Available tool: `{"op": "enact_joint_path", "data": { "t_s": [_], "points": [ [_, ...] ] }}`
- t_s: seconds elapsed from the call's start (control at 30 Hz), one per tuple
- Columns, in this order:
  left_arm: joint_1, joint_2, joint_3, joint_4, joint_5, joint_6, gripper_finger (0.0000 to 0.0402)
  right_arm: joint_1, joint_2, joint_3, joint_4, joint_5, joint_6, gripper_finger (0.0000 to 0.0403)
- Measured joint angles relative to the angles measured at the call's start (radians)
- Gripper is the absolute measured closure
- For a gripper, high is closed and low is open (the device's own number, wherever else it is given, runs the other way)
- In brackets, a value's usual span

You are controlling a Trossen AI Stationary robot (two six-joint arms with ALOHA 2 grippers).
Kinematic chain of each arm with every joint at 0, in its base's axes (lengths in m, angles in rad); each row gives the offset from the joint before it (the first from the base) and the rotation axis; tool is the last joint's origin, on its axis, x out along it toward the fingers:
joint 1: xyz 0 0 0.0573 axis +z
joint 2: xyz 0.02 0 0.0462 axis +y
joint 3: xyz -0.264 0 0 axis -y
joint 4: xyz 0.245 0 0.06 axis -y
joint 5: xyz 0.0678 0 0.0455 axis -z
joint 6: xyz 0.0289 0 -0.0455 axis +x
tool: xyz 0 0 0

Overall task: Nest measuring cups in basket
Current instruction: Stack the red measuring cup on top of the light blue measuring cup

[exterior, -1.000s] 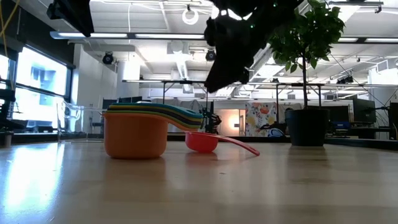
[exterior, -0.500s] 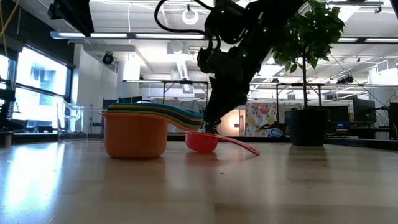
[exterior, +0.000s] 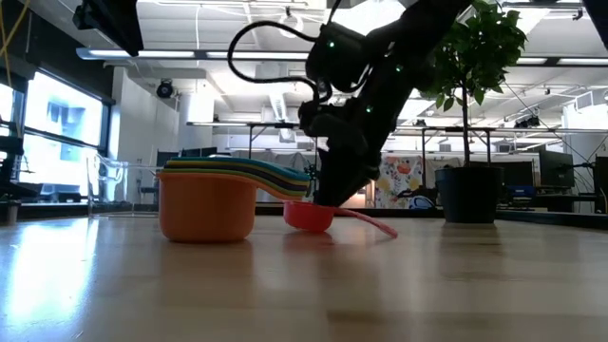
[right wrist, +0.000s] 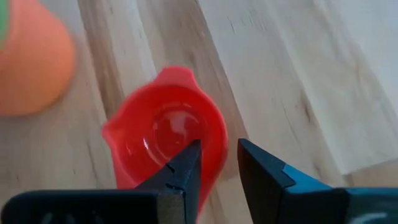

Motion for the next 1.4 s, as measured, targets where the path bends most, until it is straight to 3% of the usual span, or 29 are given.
{"op": "enact_joint_path", "data": {
  "t_s": [0.33,0.67,1.03,1.4],
  "points": [
    [0.0,0.0,0.0,0.0,0.0,0.0,0.0316,0.001,0.012,0.006,-0.014,-0.011,0.121,0.0395],
    [0.0,0.0,0.0,0.0,0.0,0.0,0.0316,0.025,0.006,0.155,-0.144,-0.061,0.349,0.0399],
    [0.0,0.0,0.0,-0.001,0.0,0.0,0.0316,0.137,0.004,0.433,-0.314,0.116,0.566,0.0401],
    [0.0,0.0,0.0,0.0,0.0,-0.002,0.0316,0.203,0.01,0.484,-0.243,0.15,0.702,0.0402]
  ]
}}
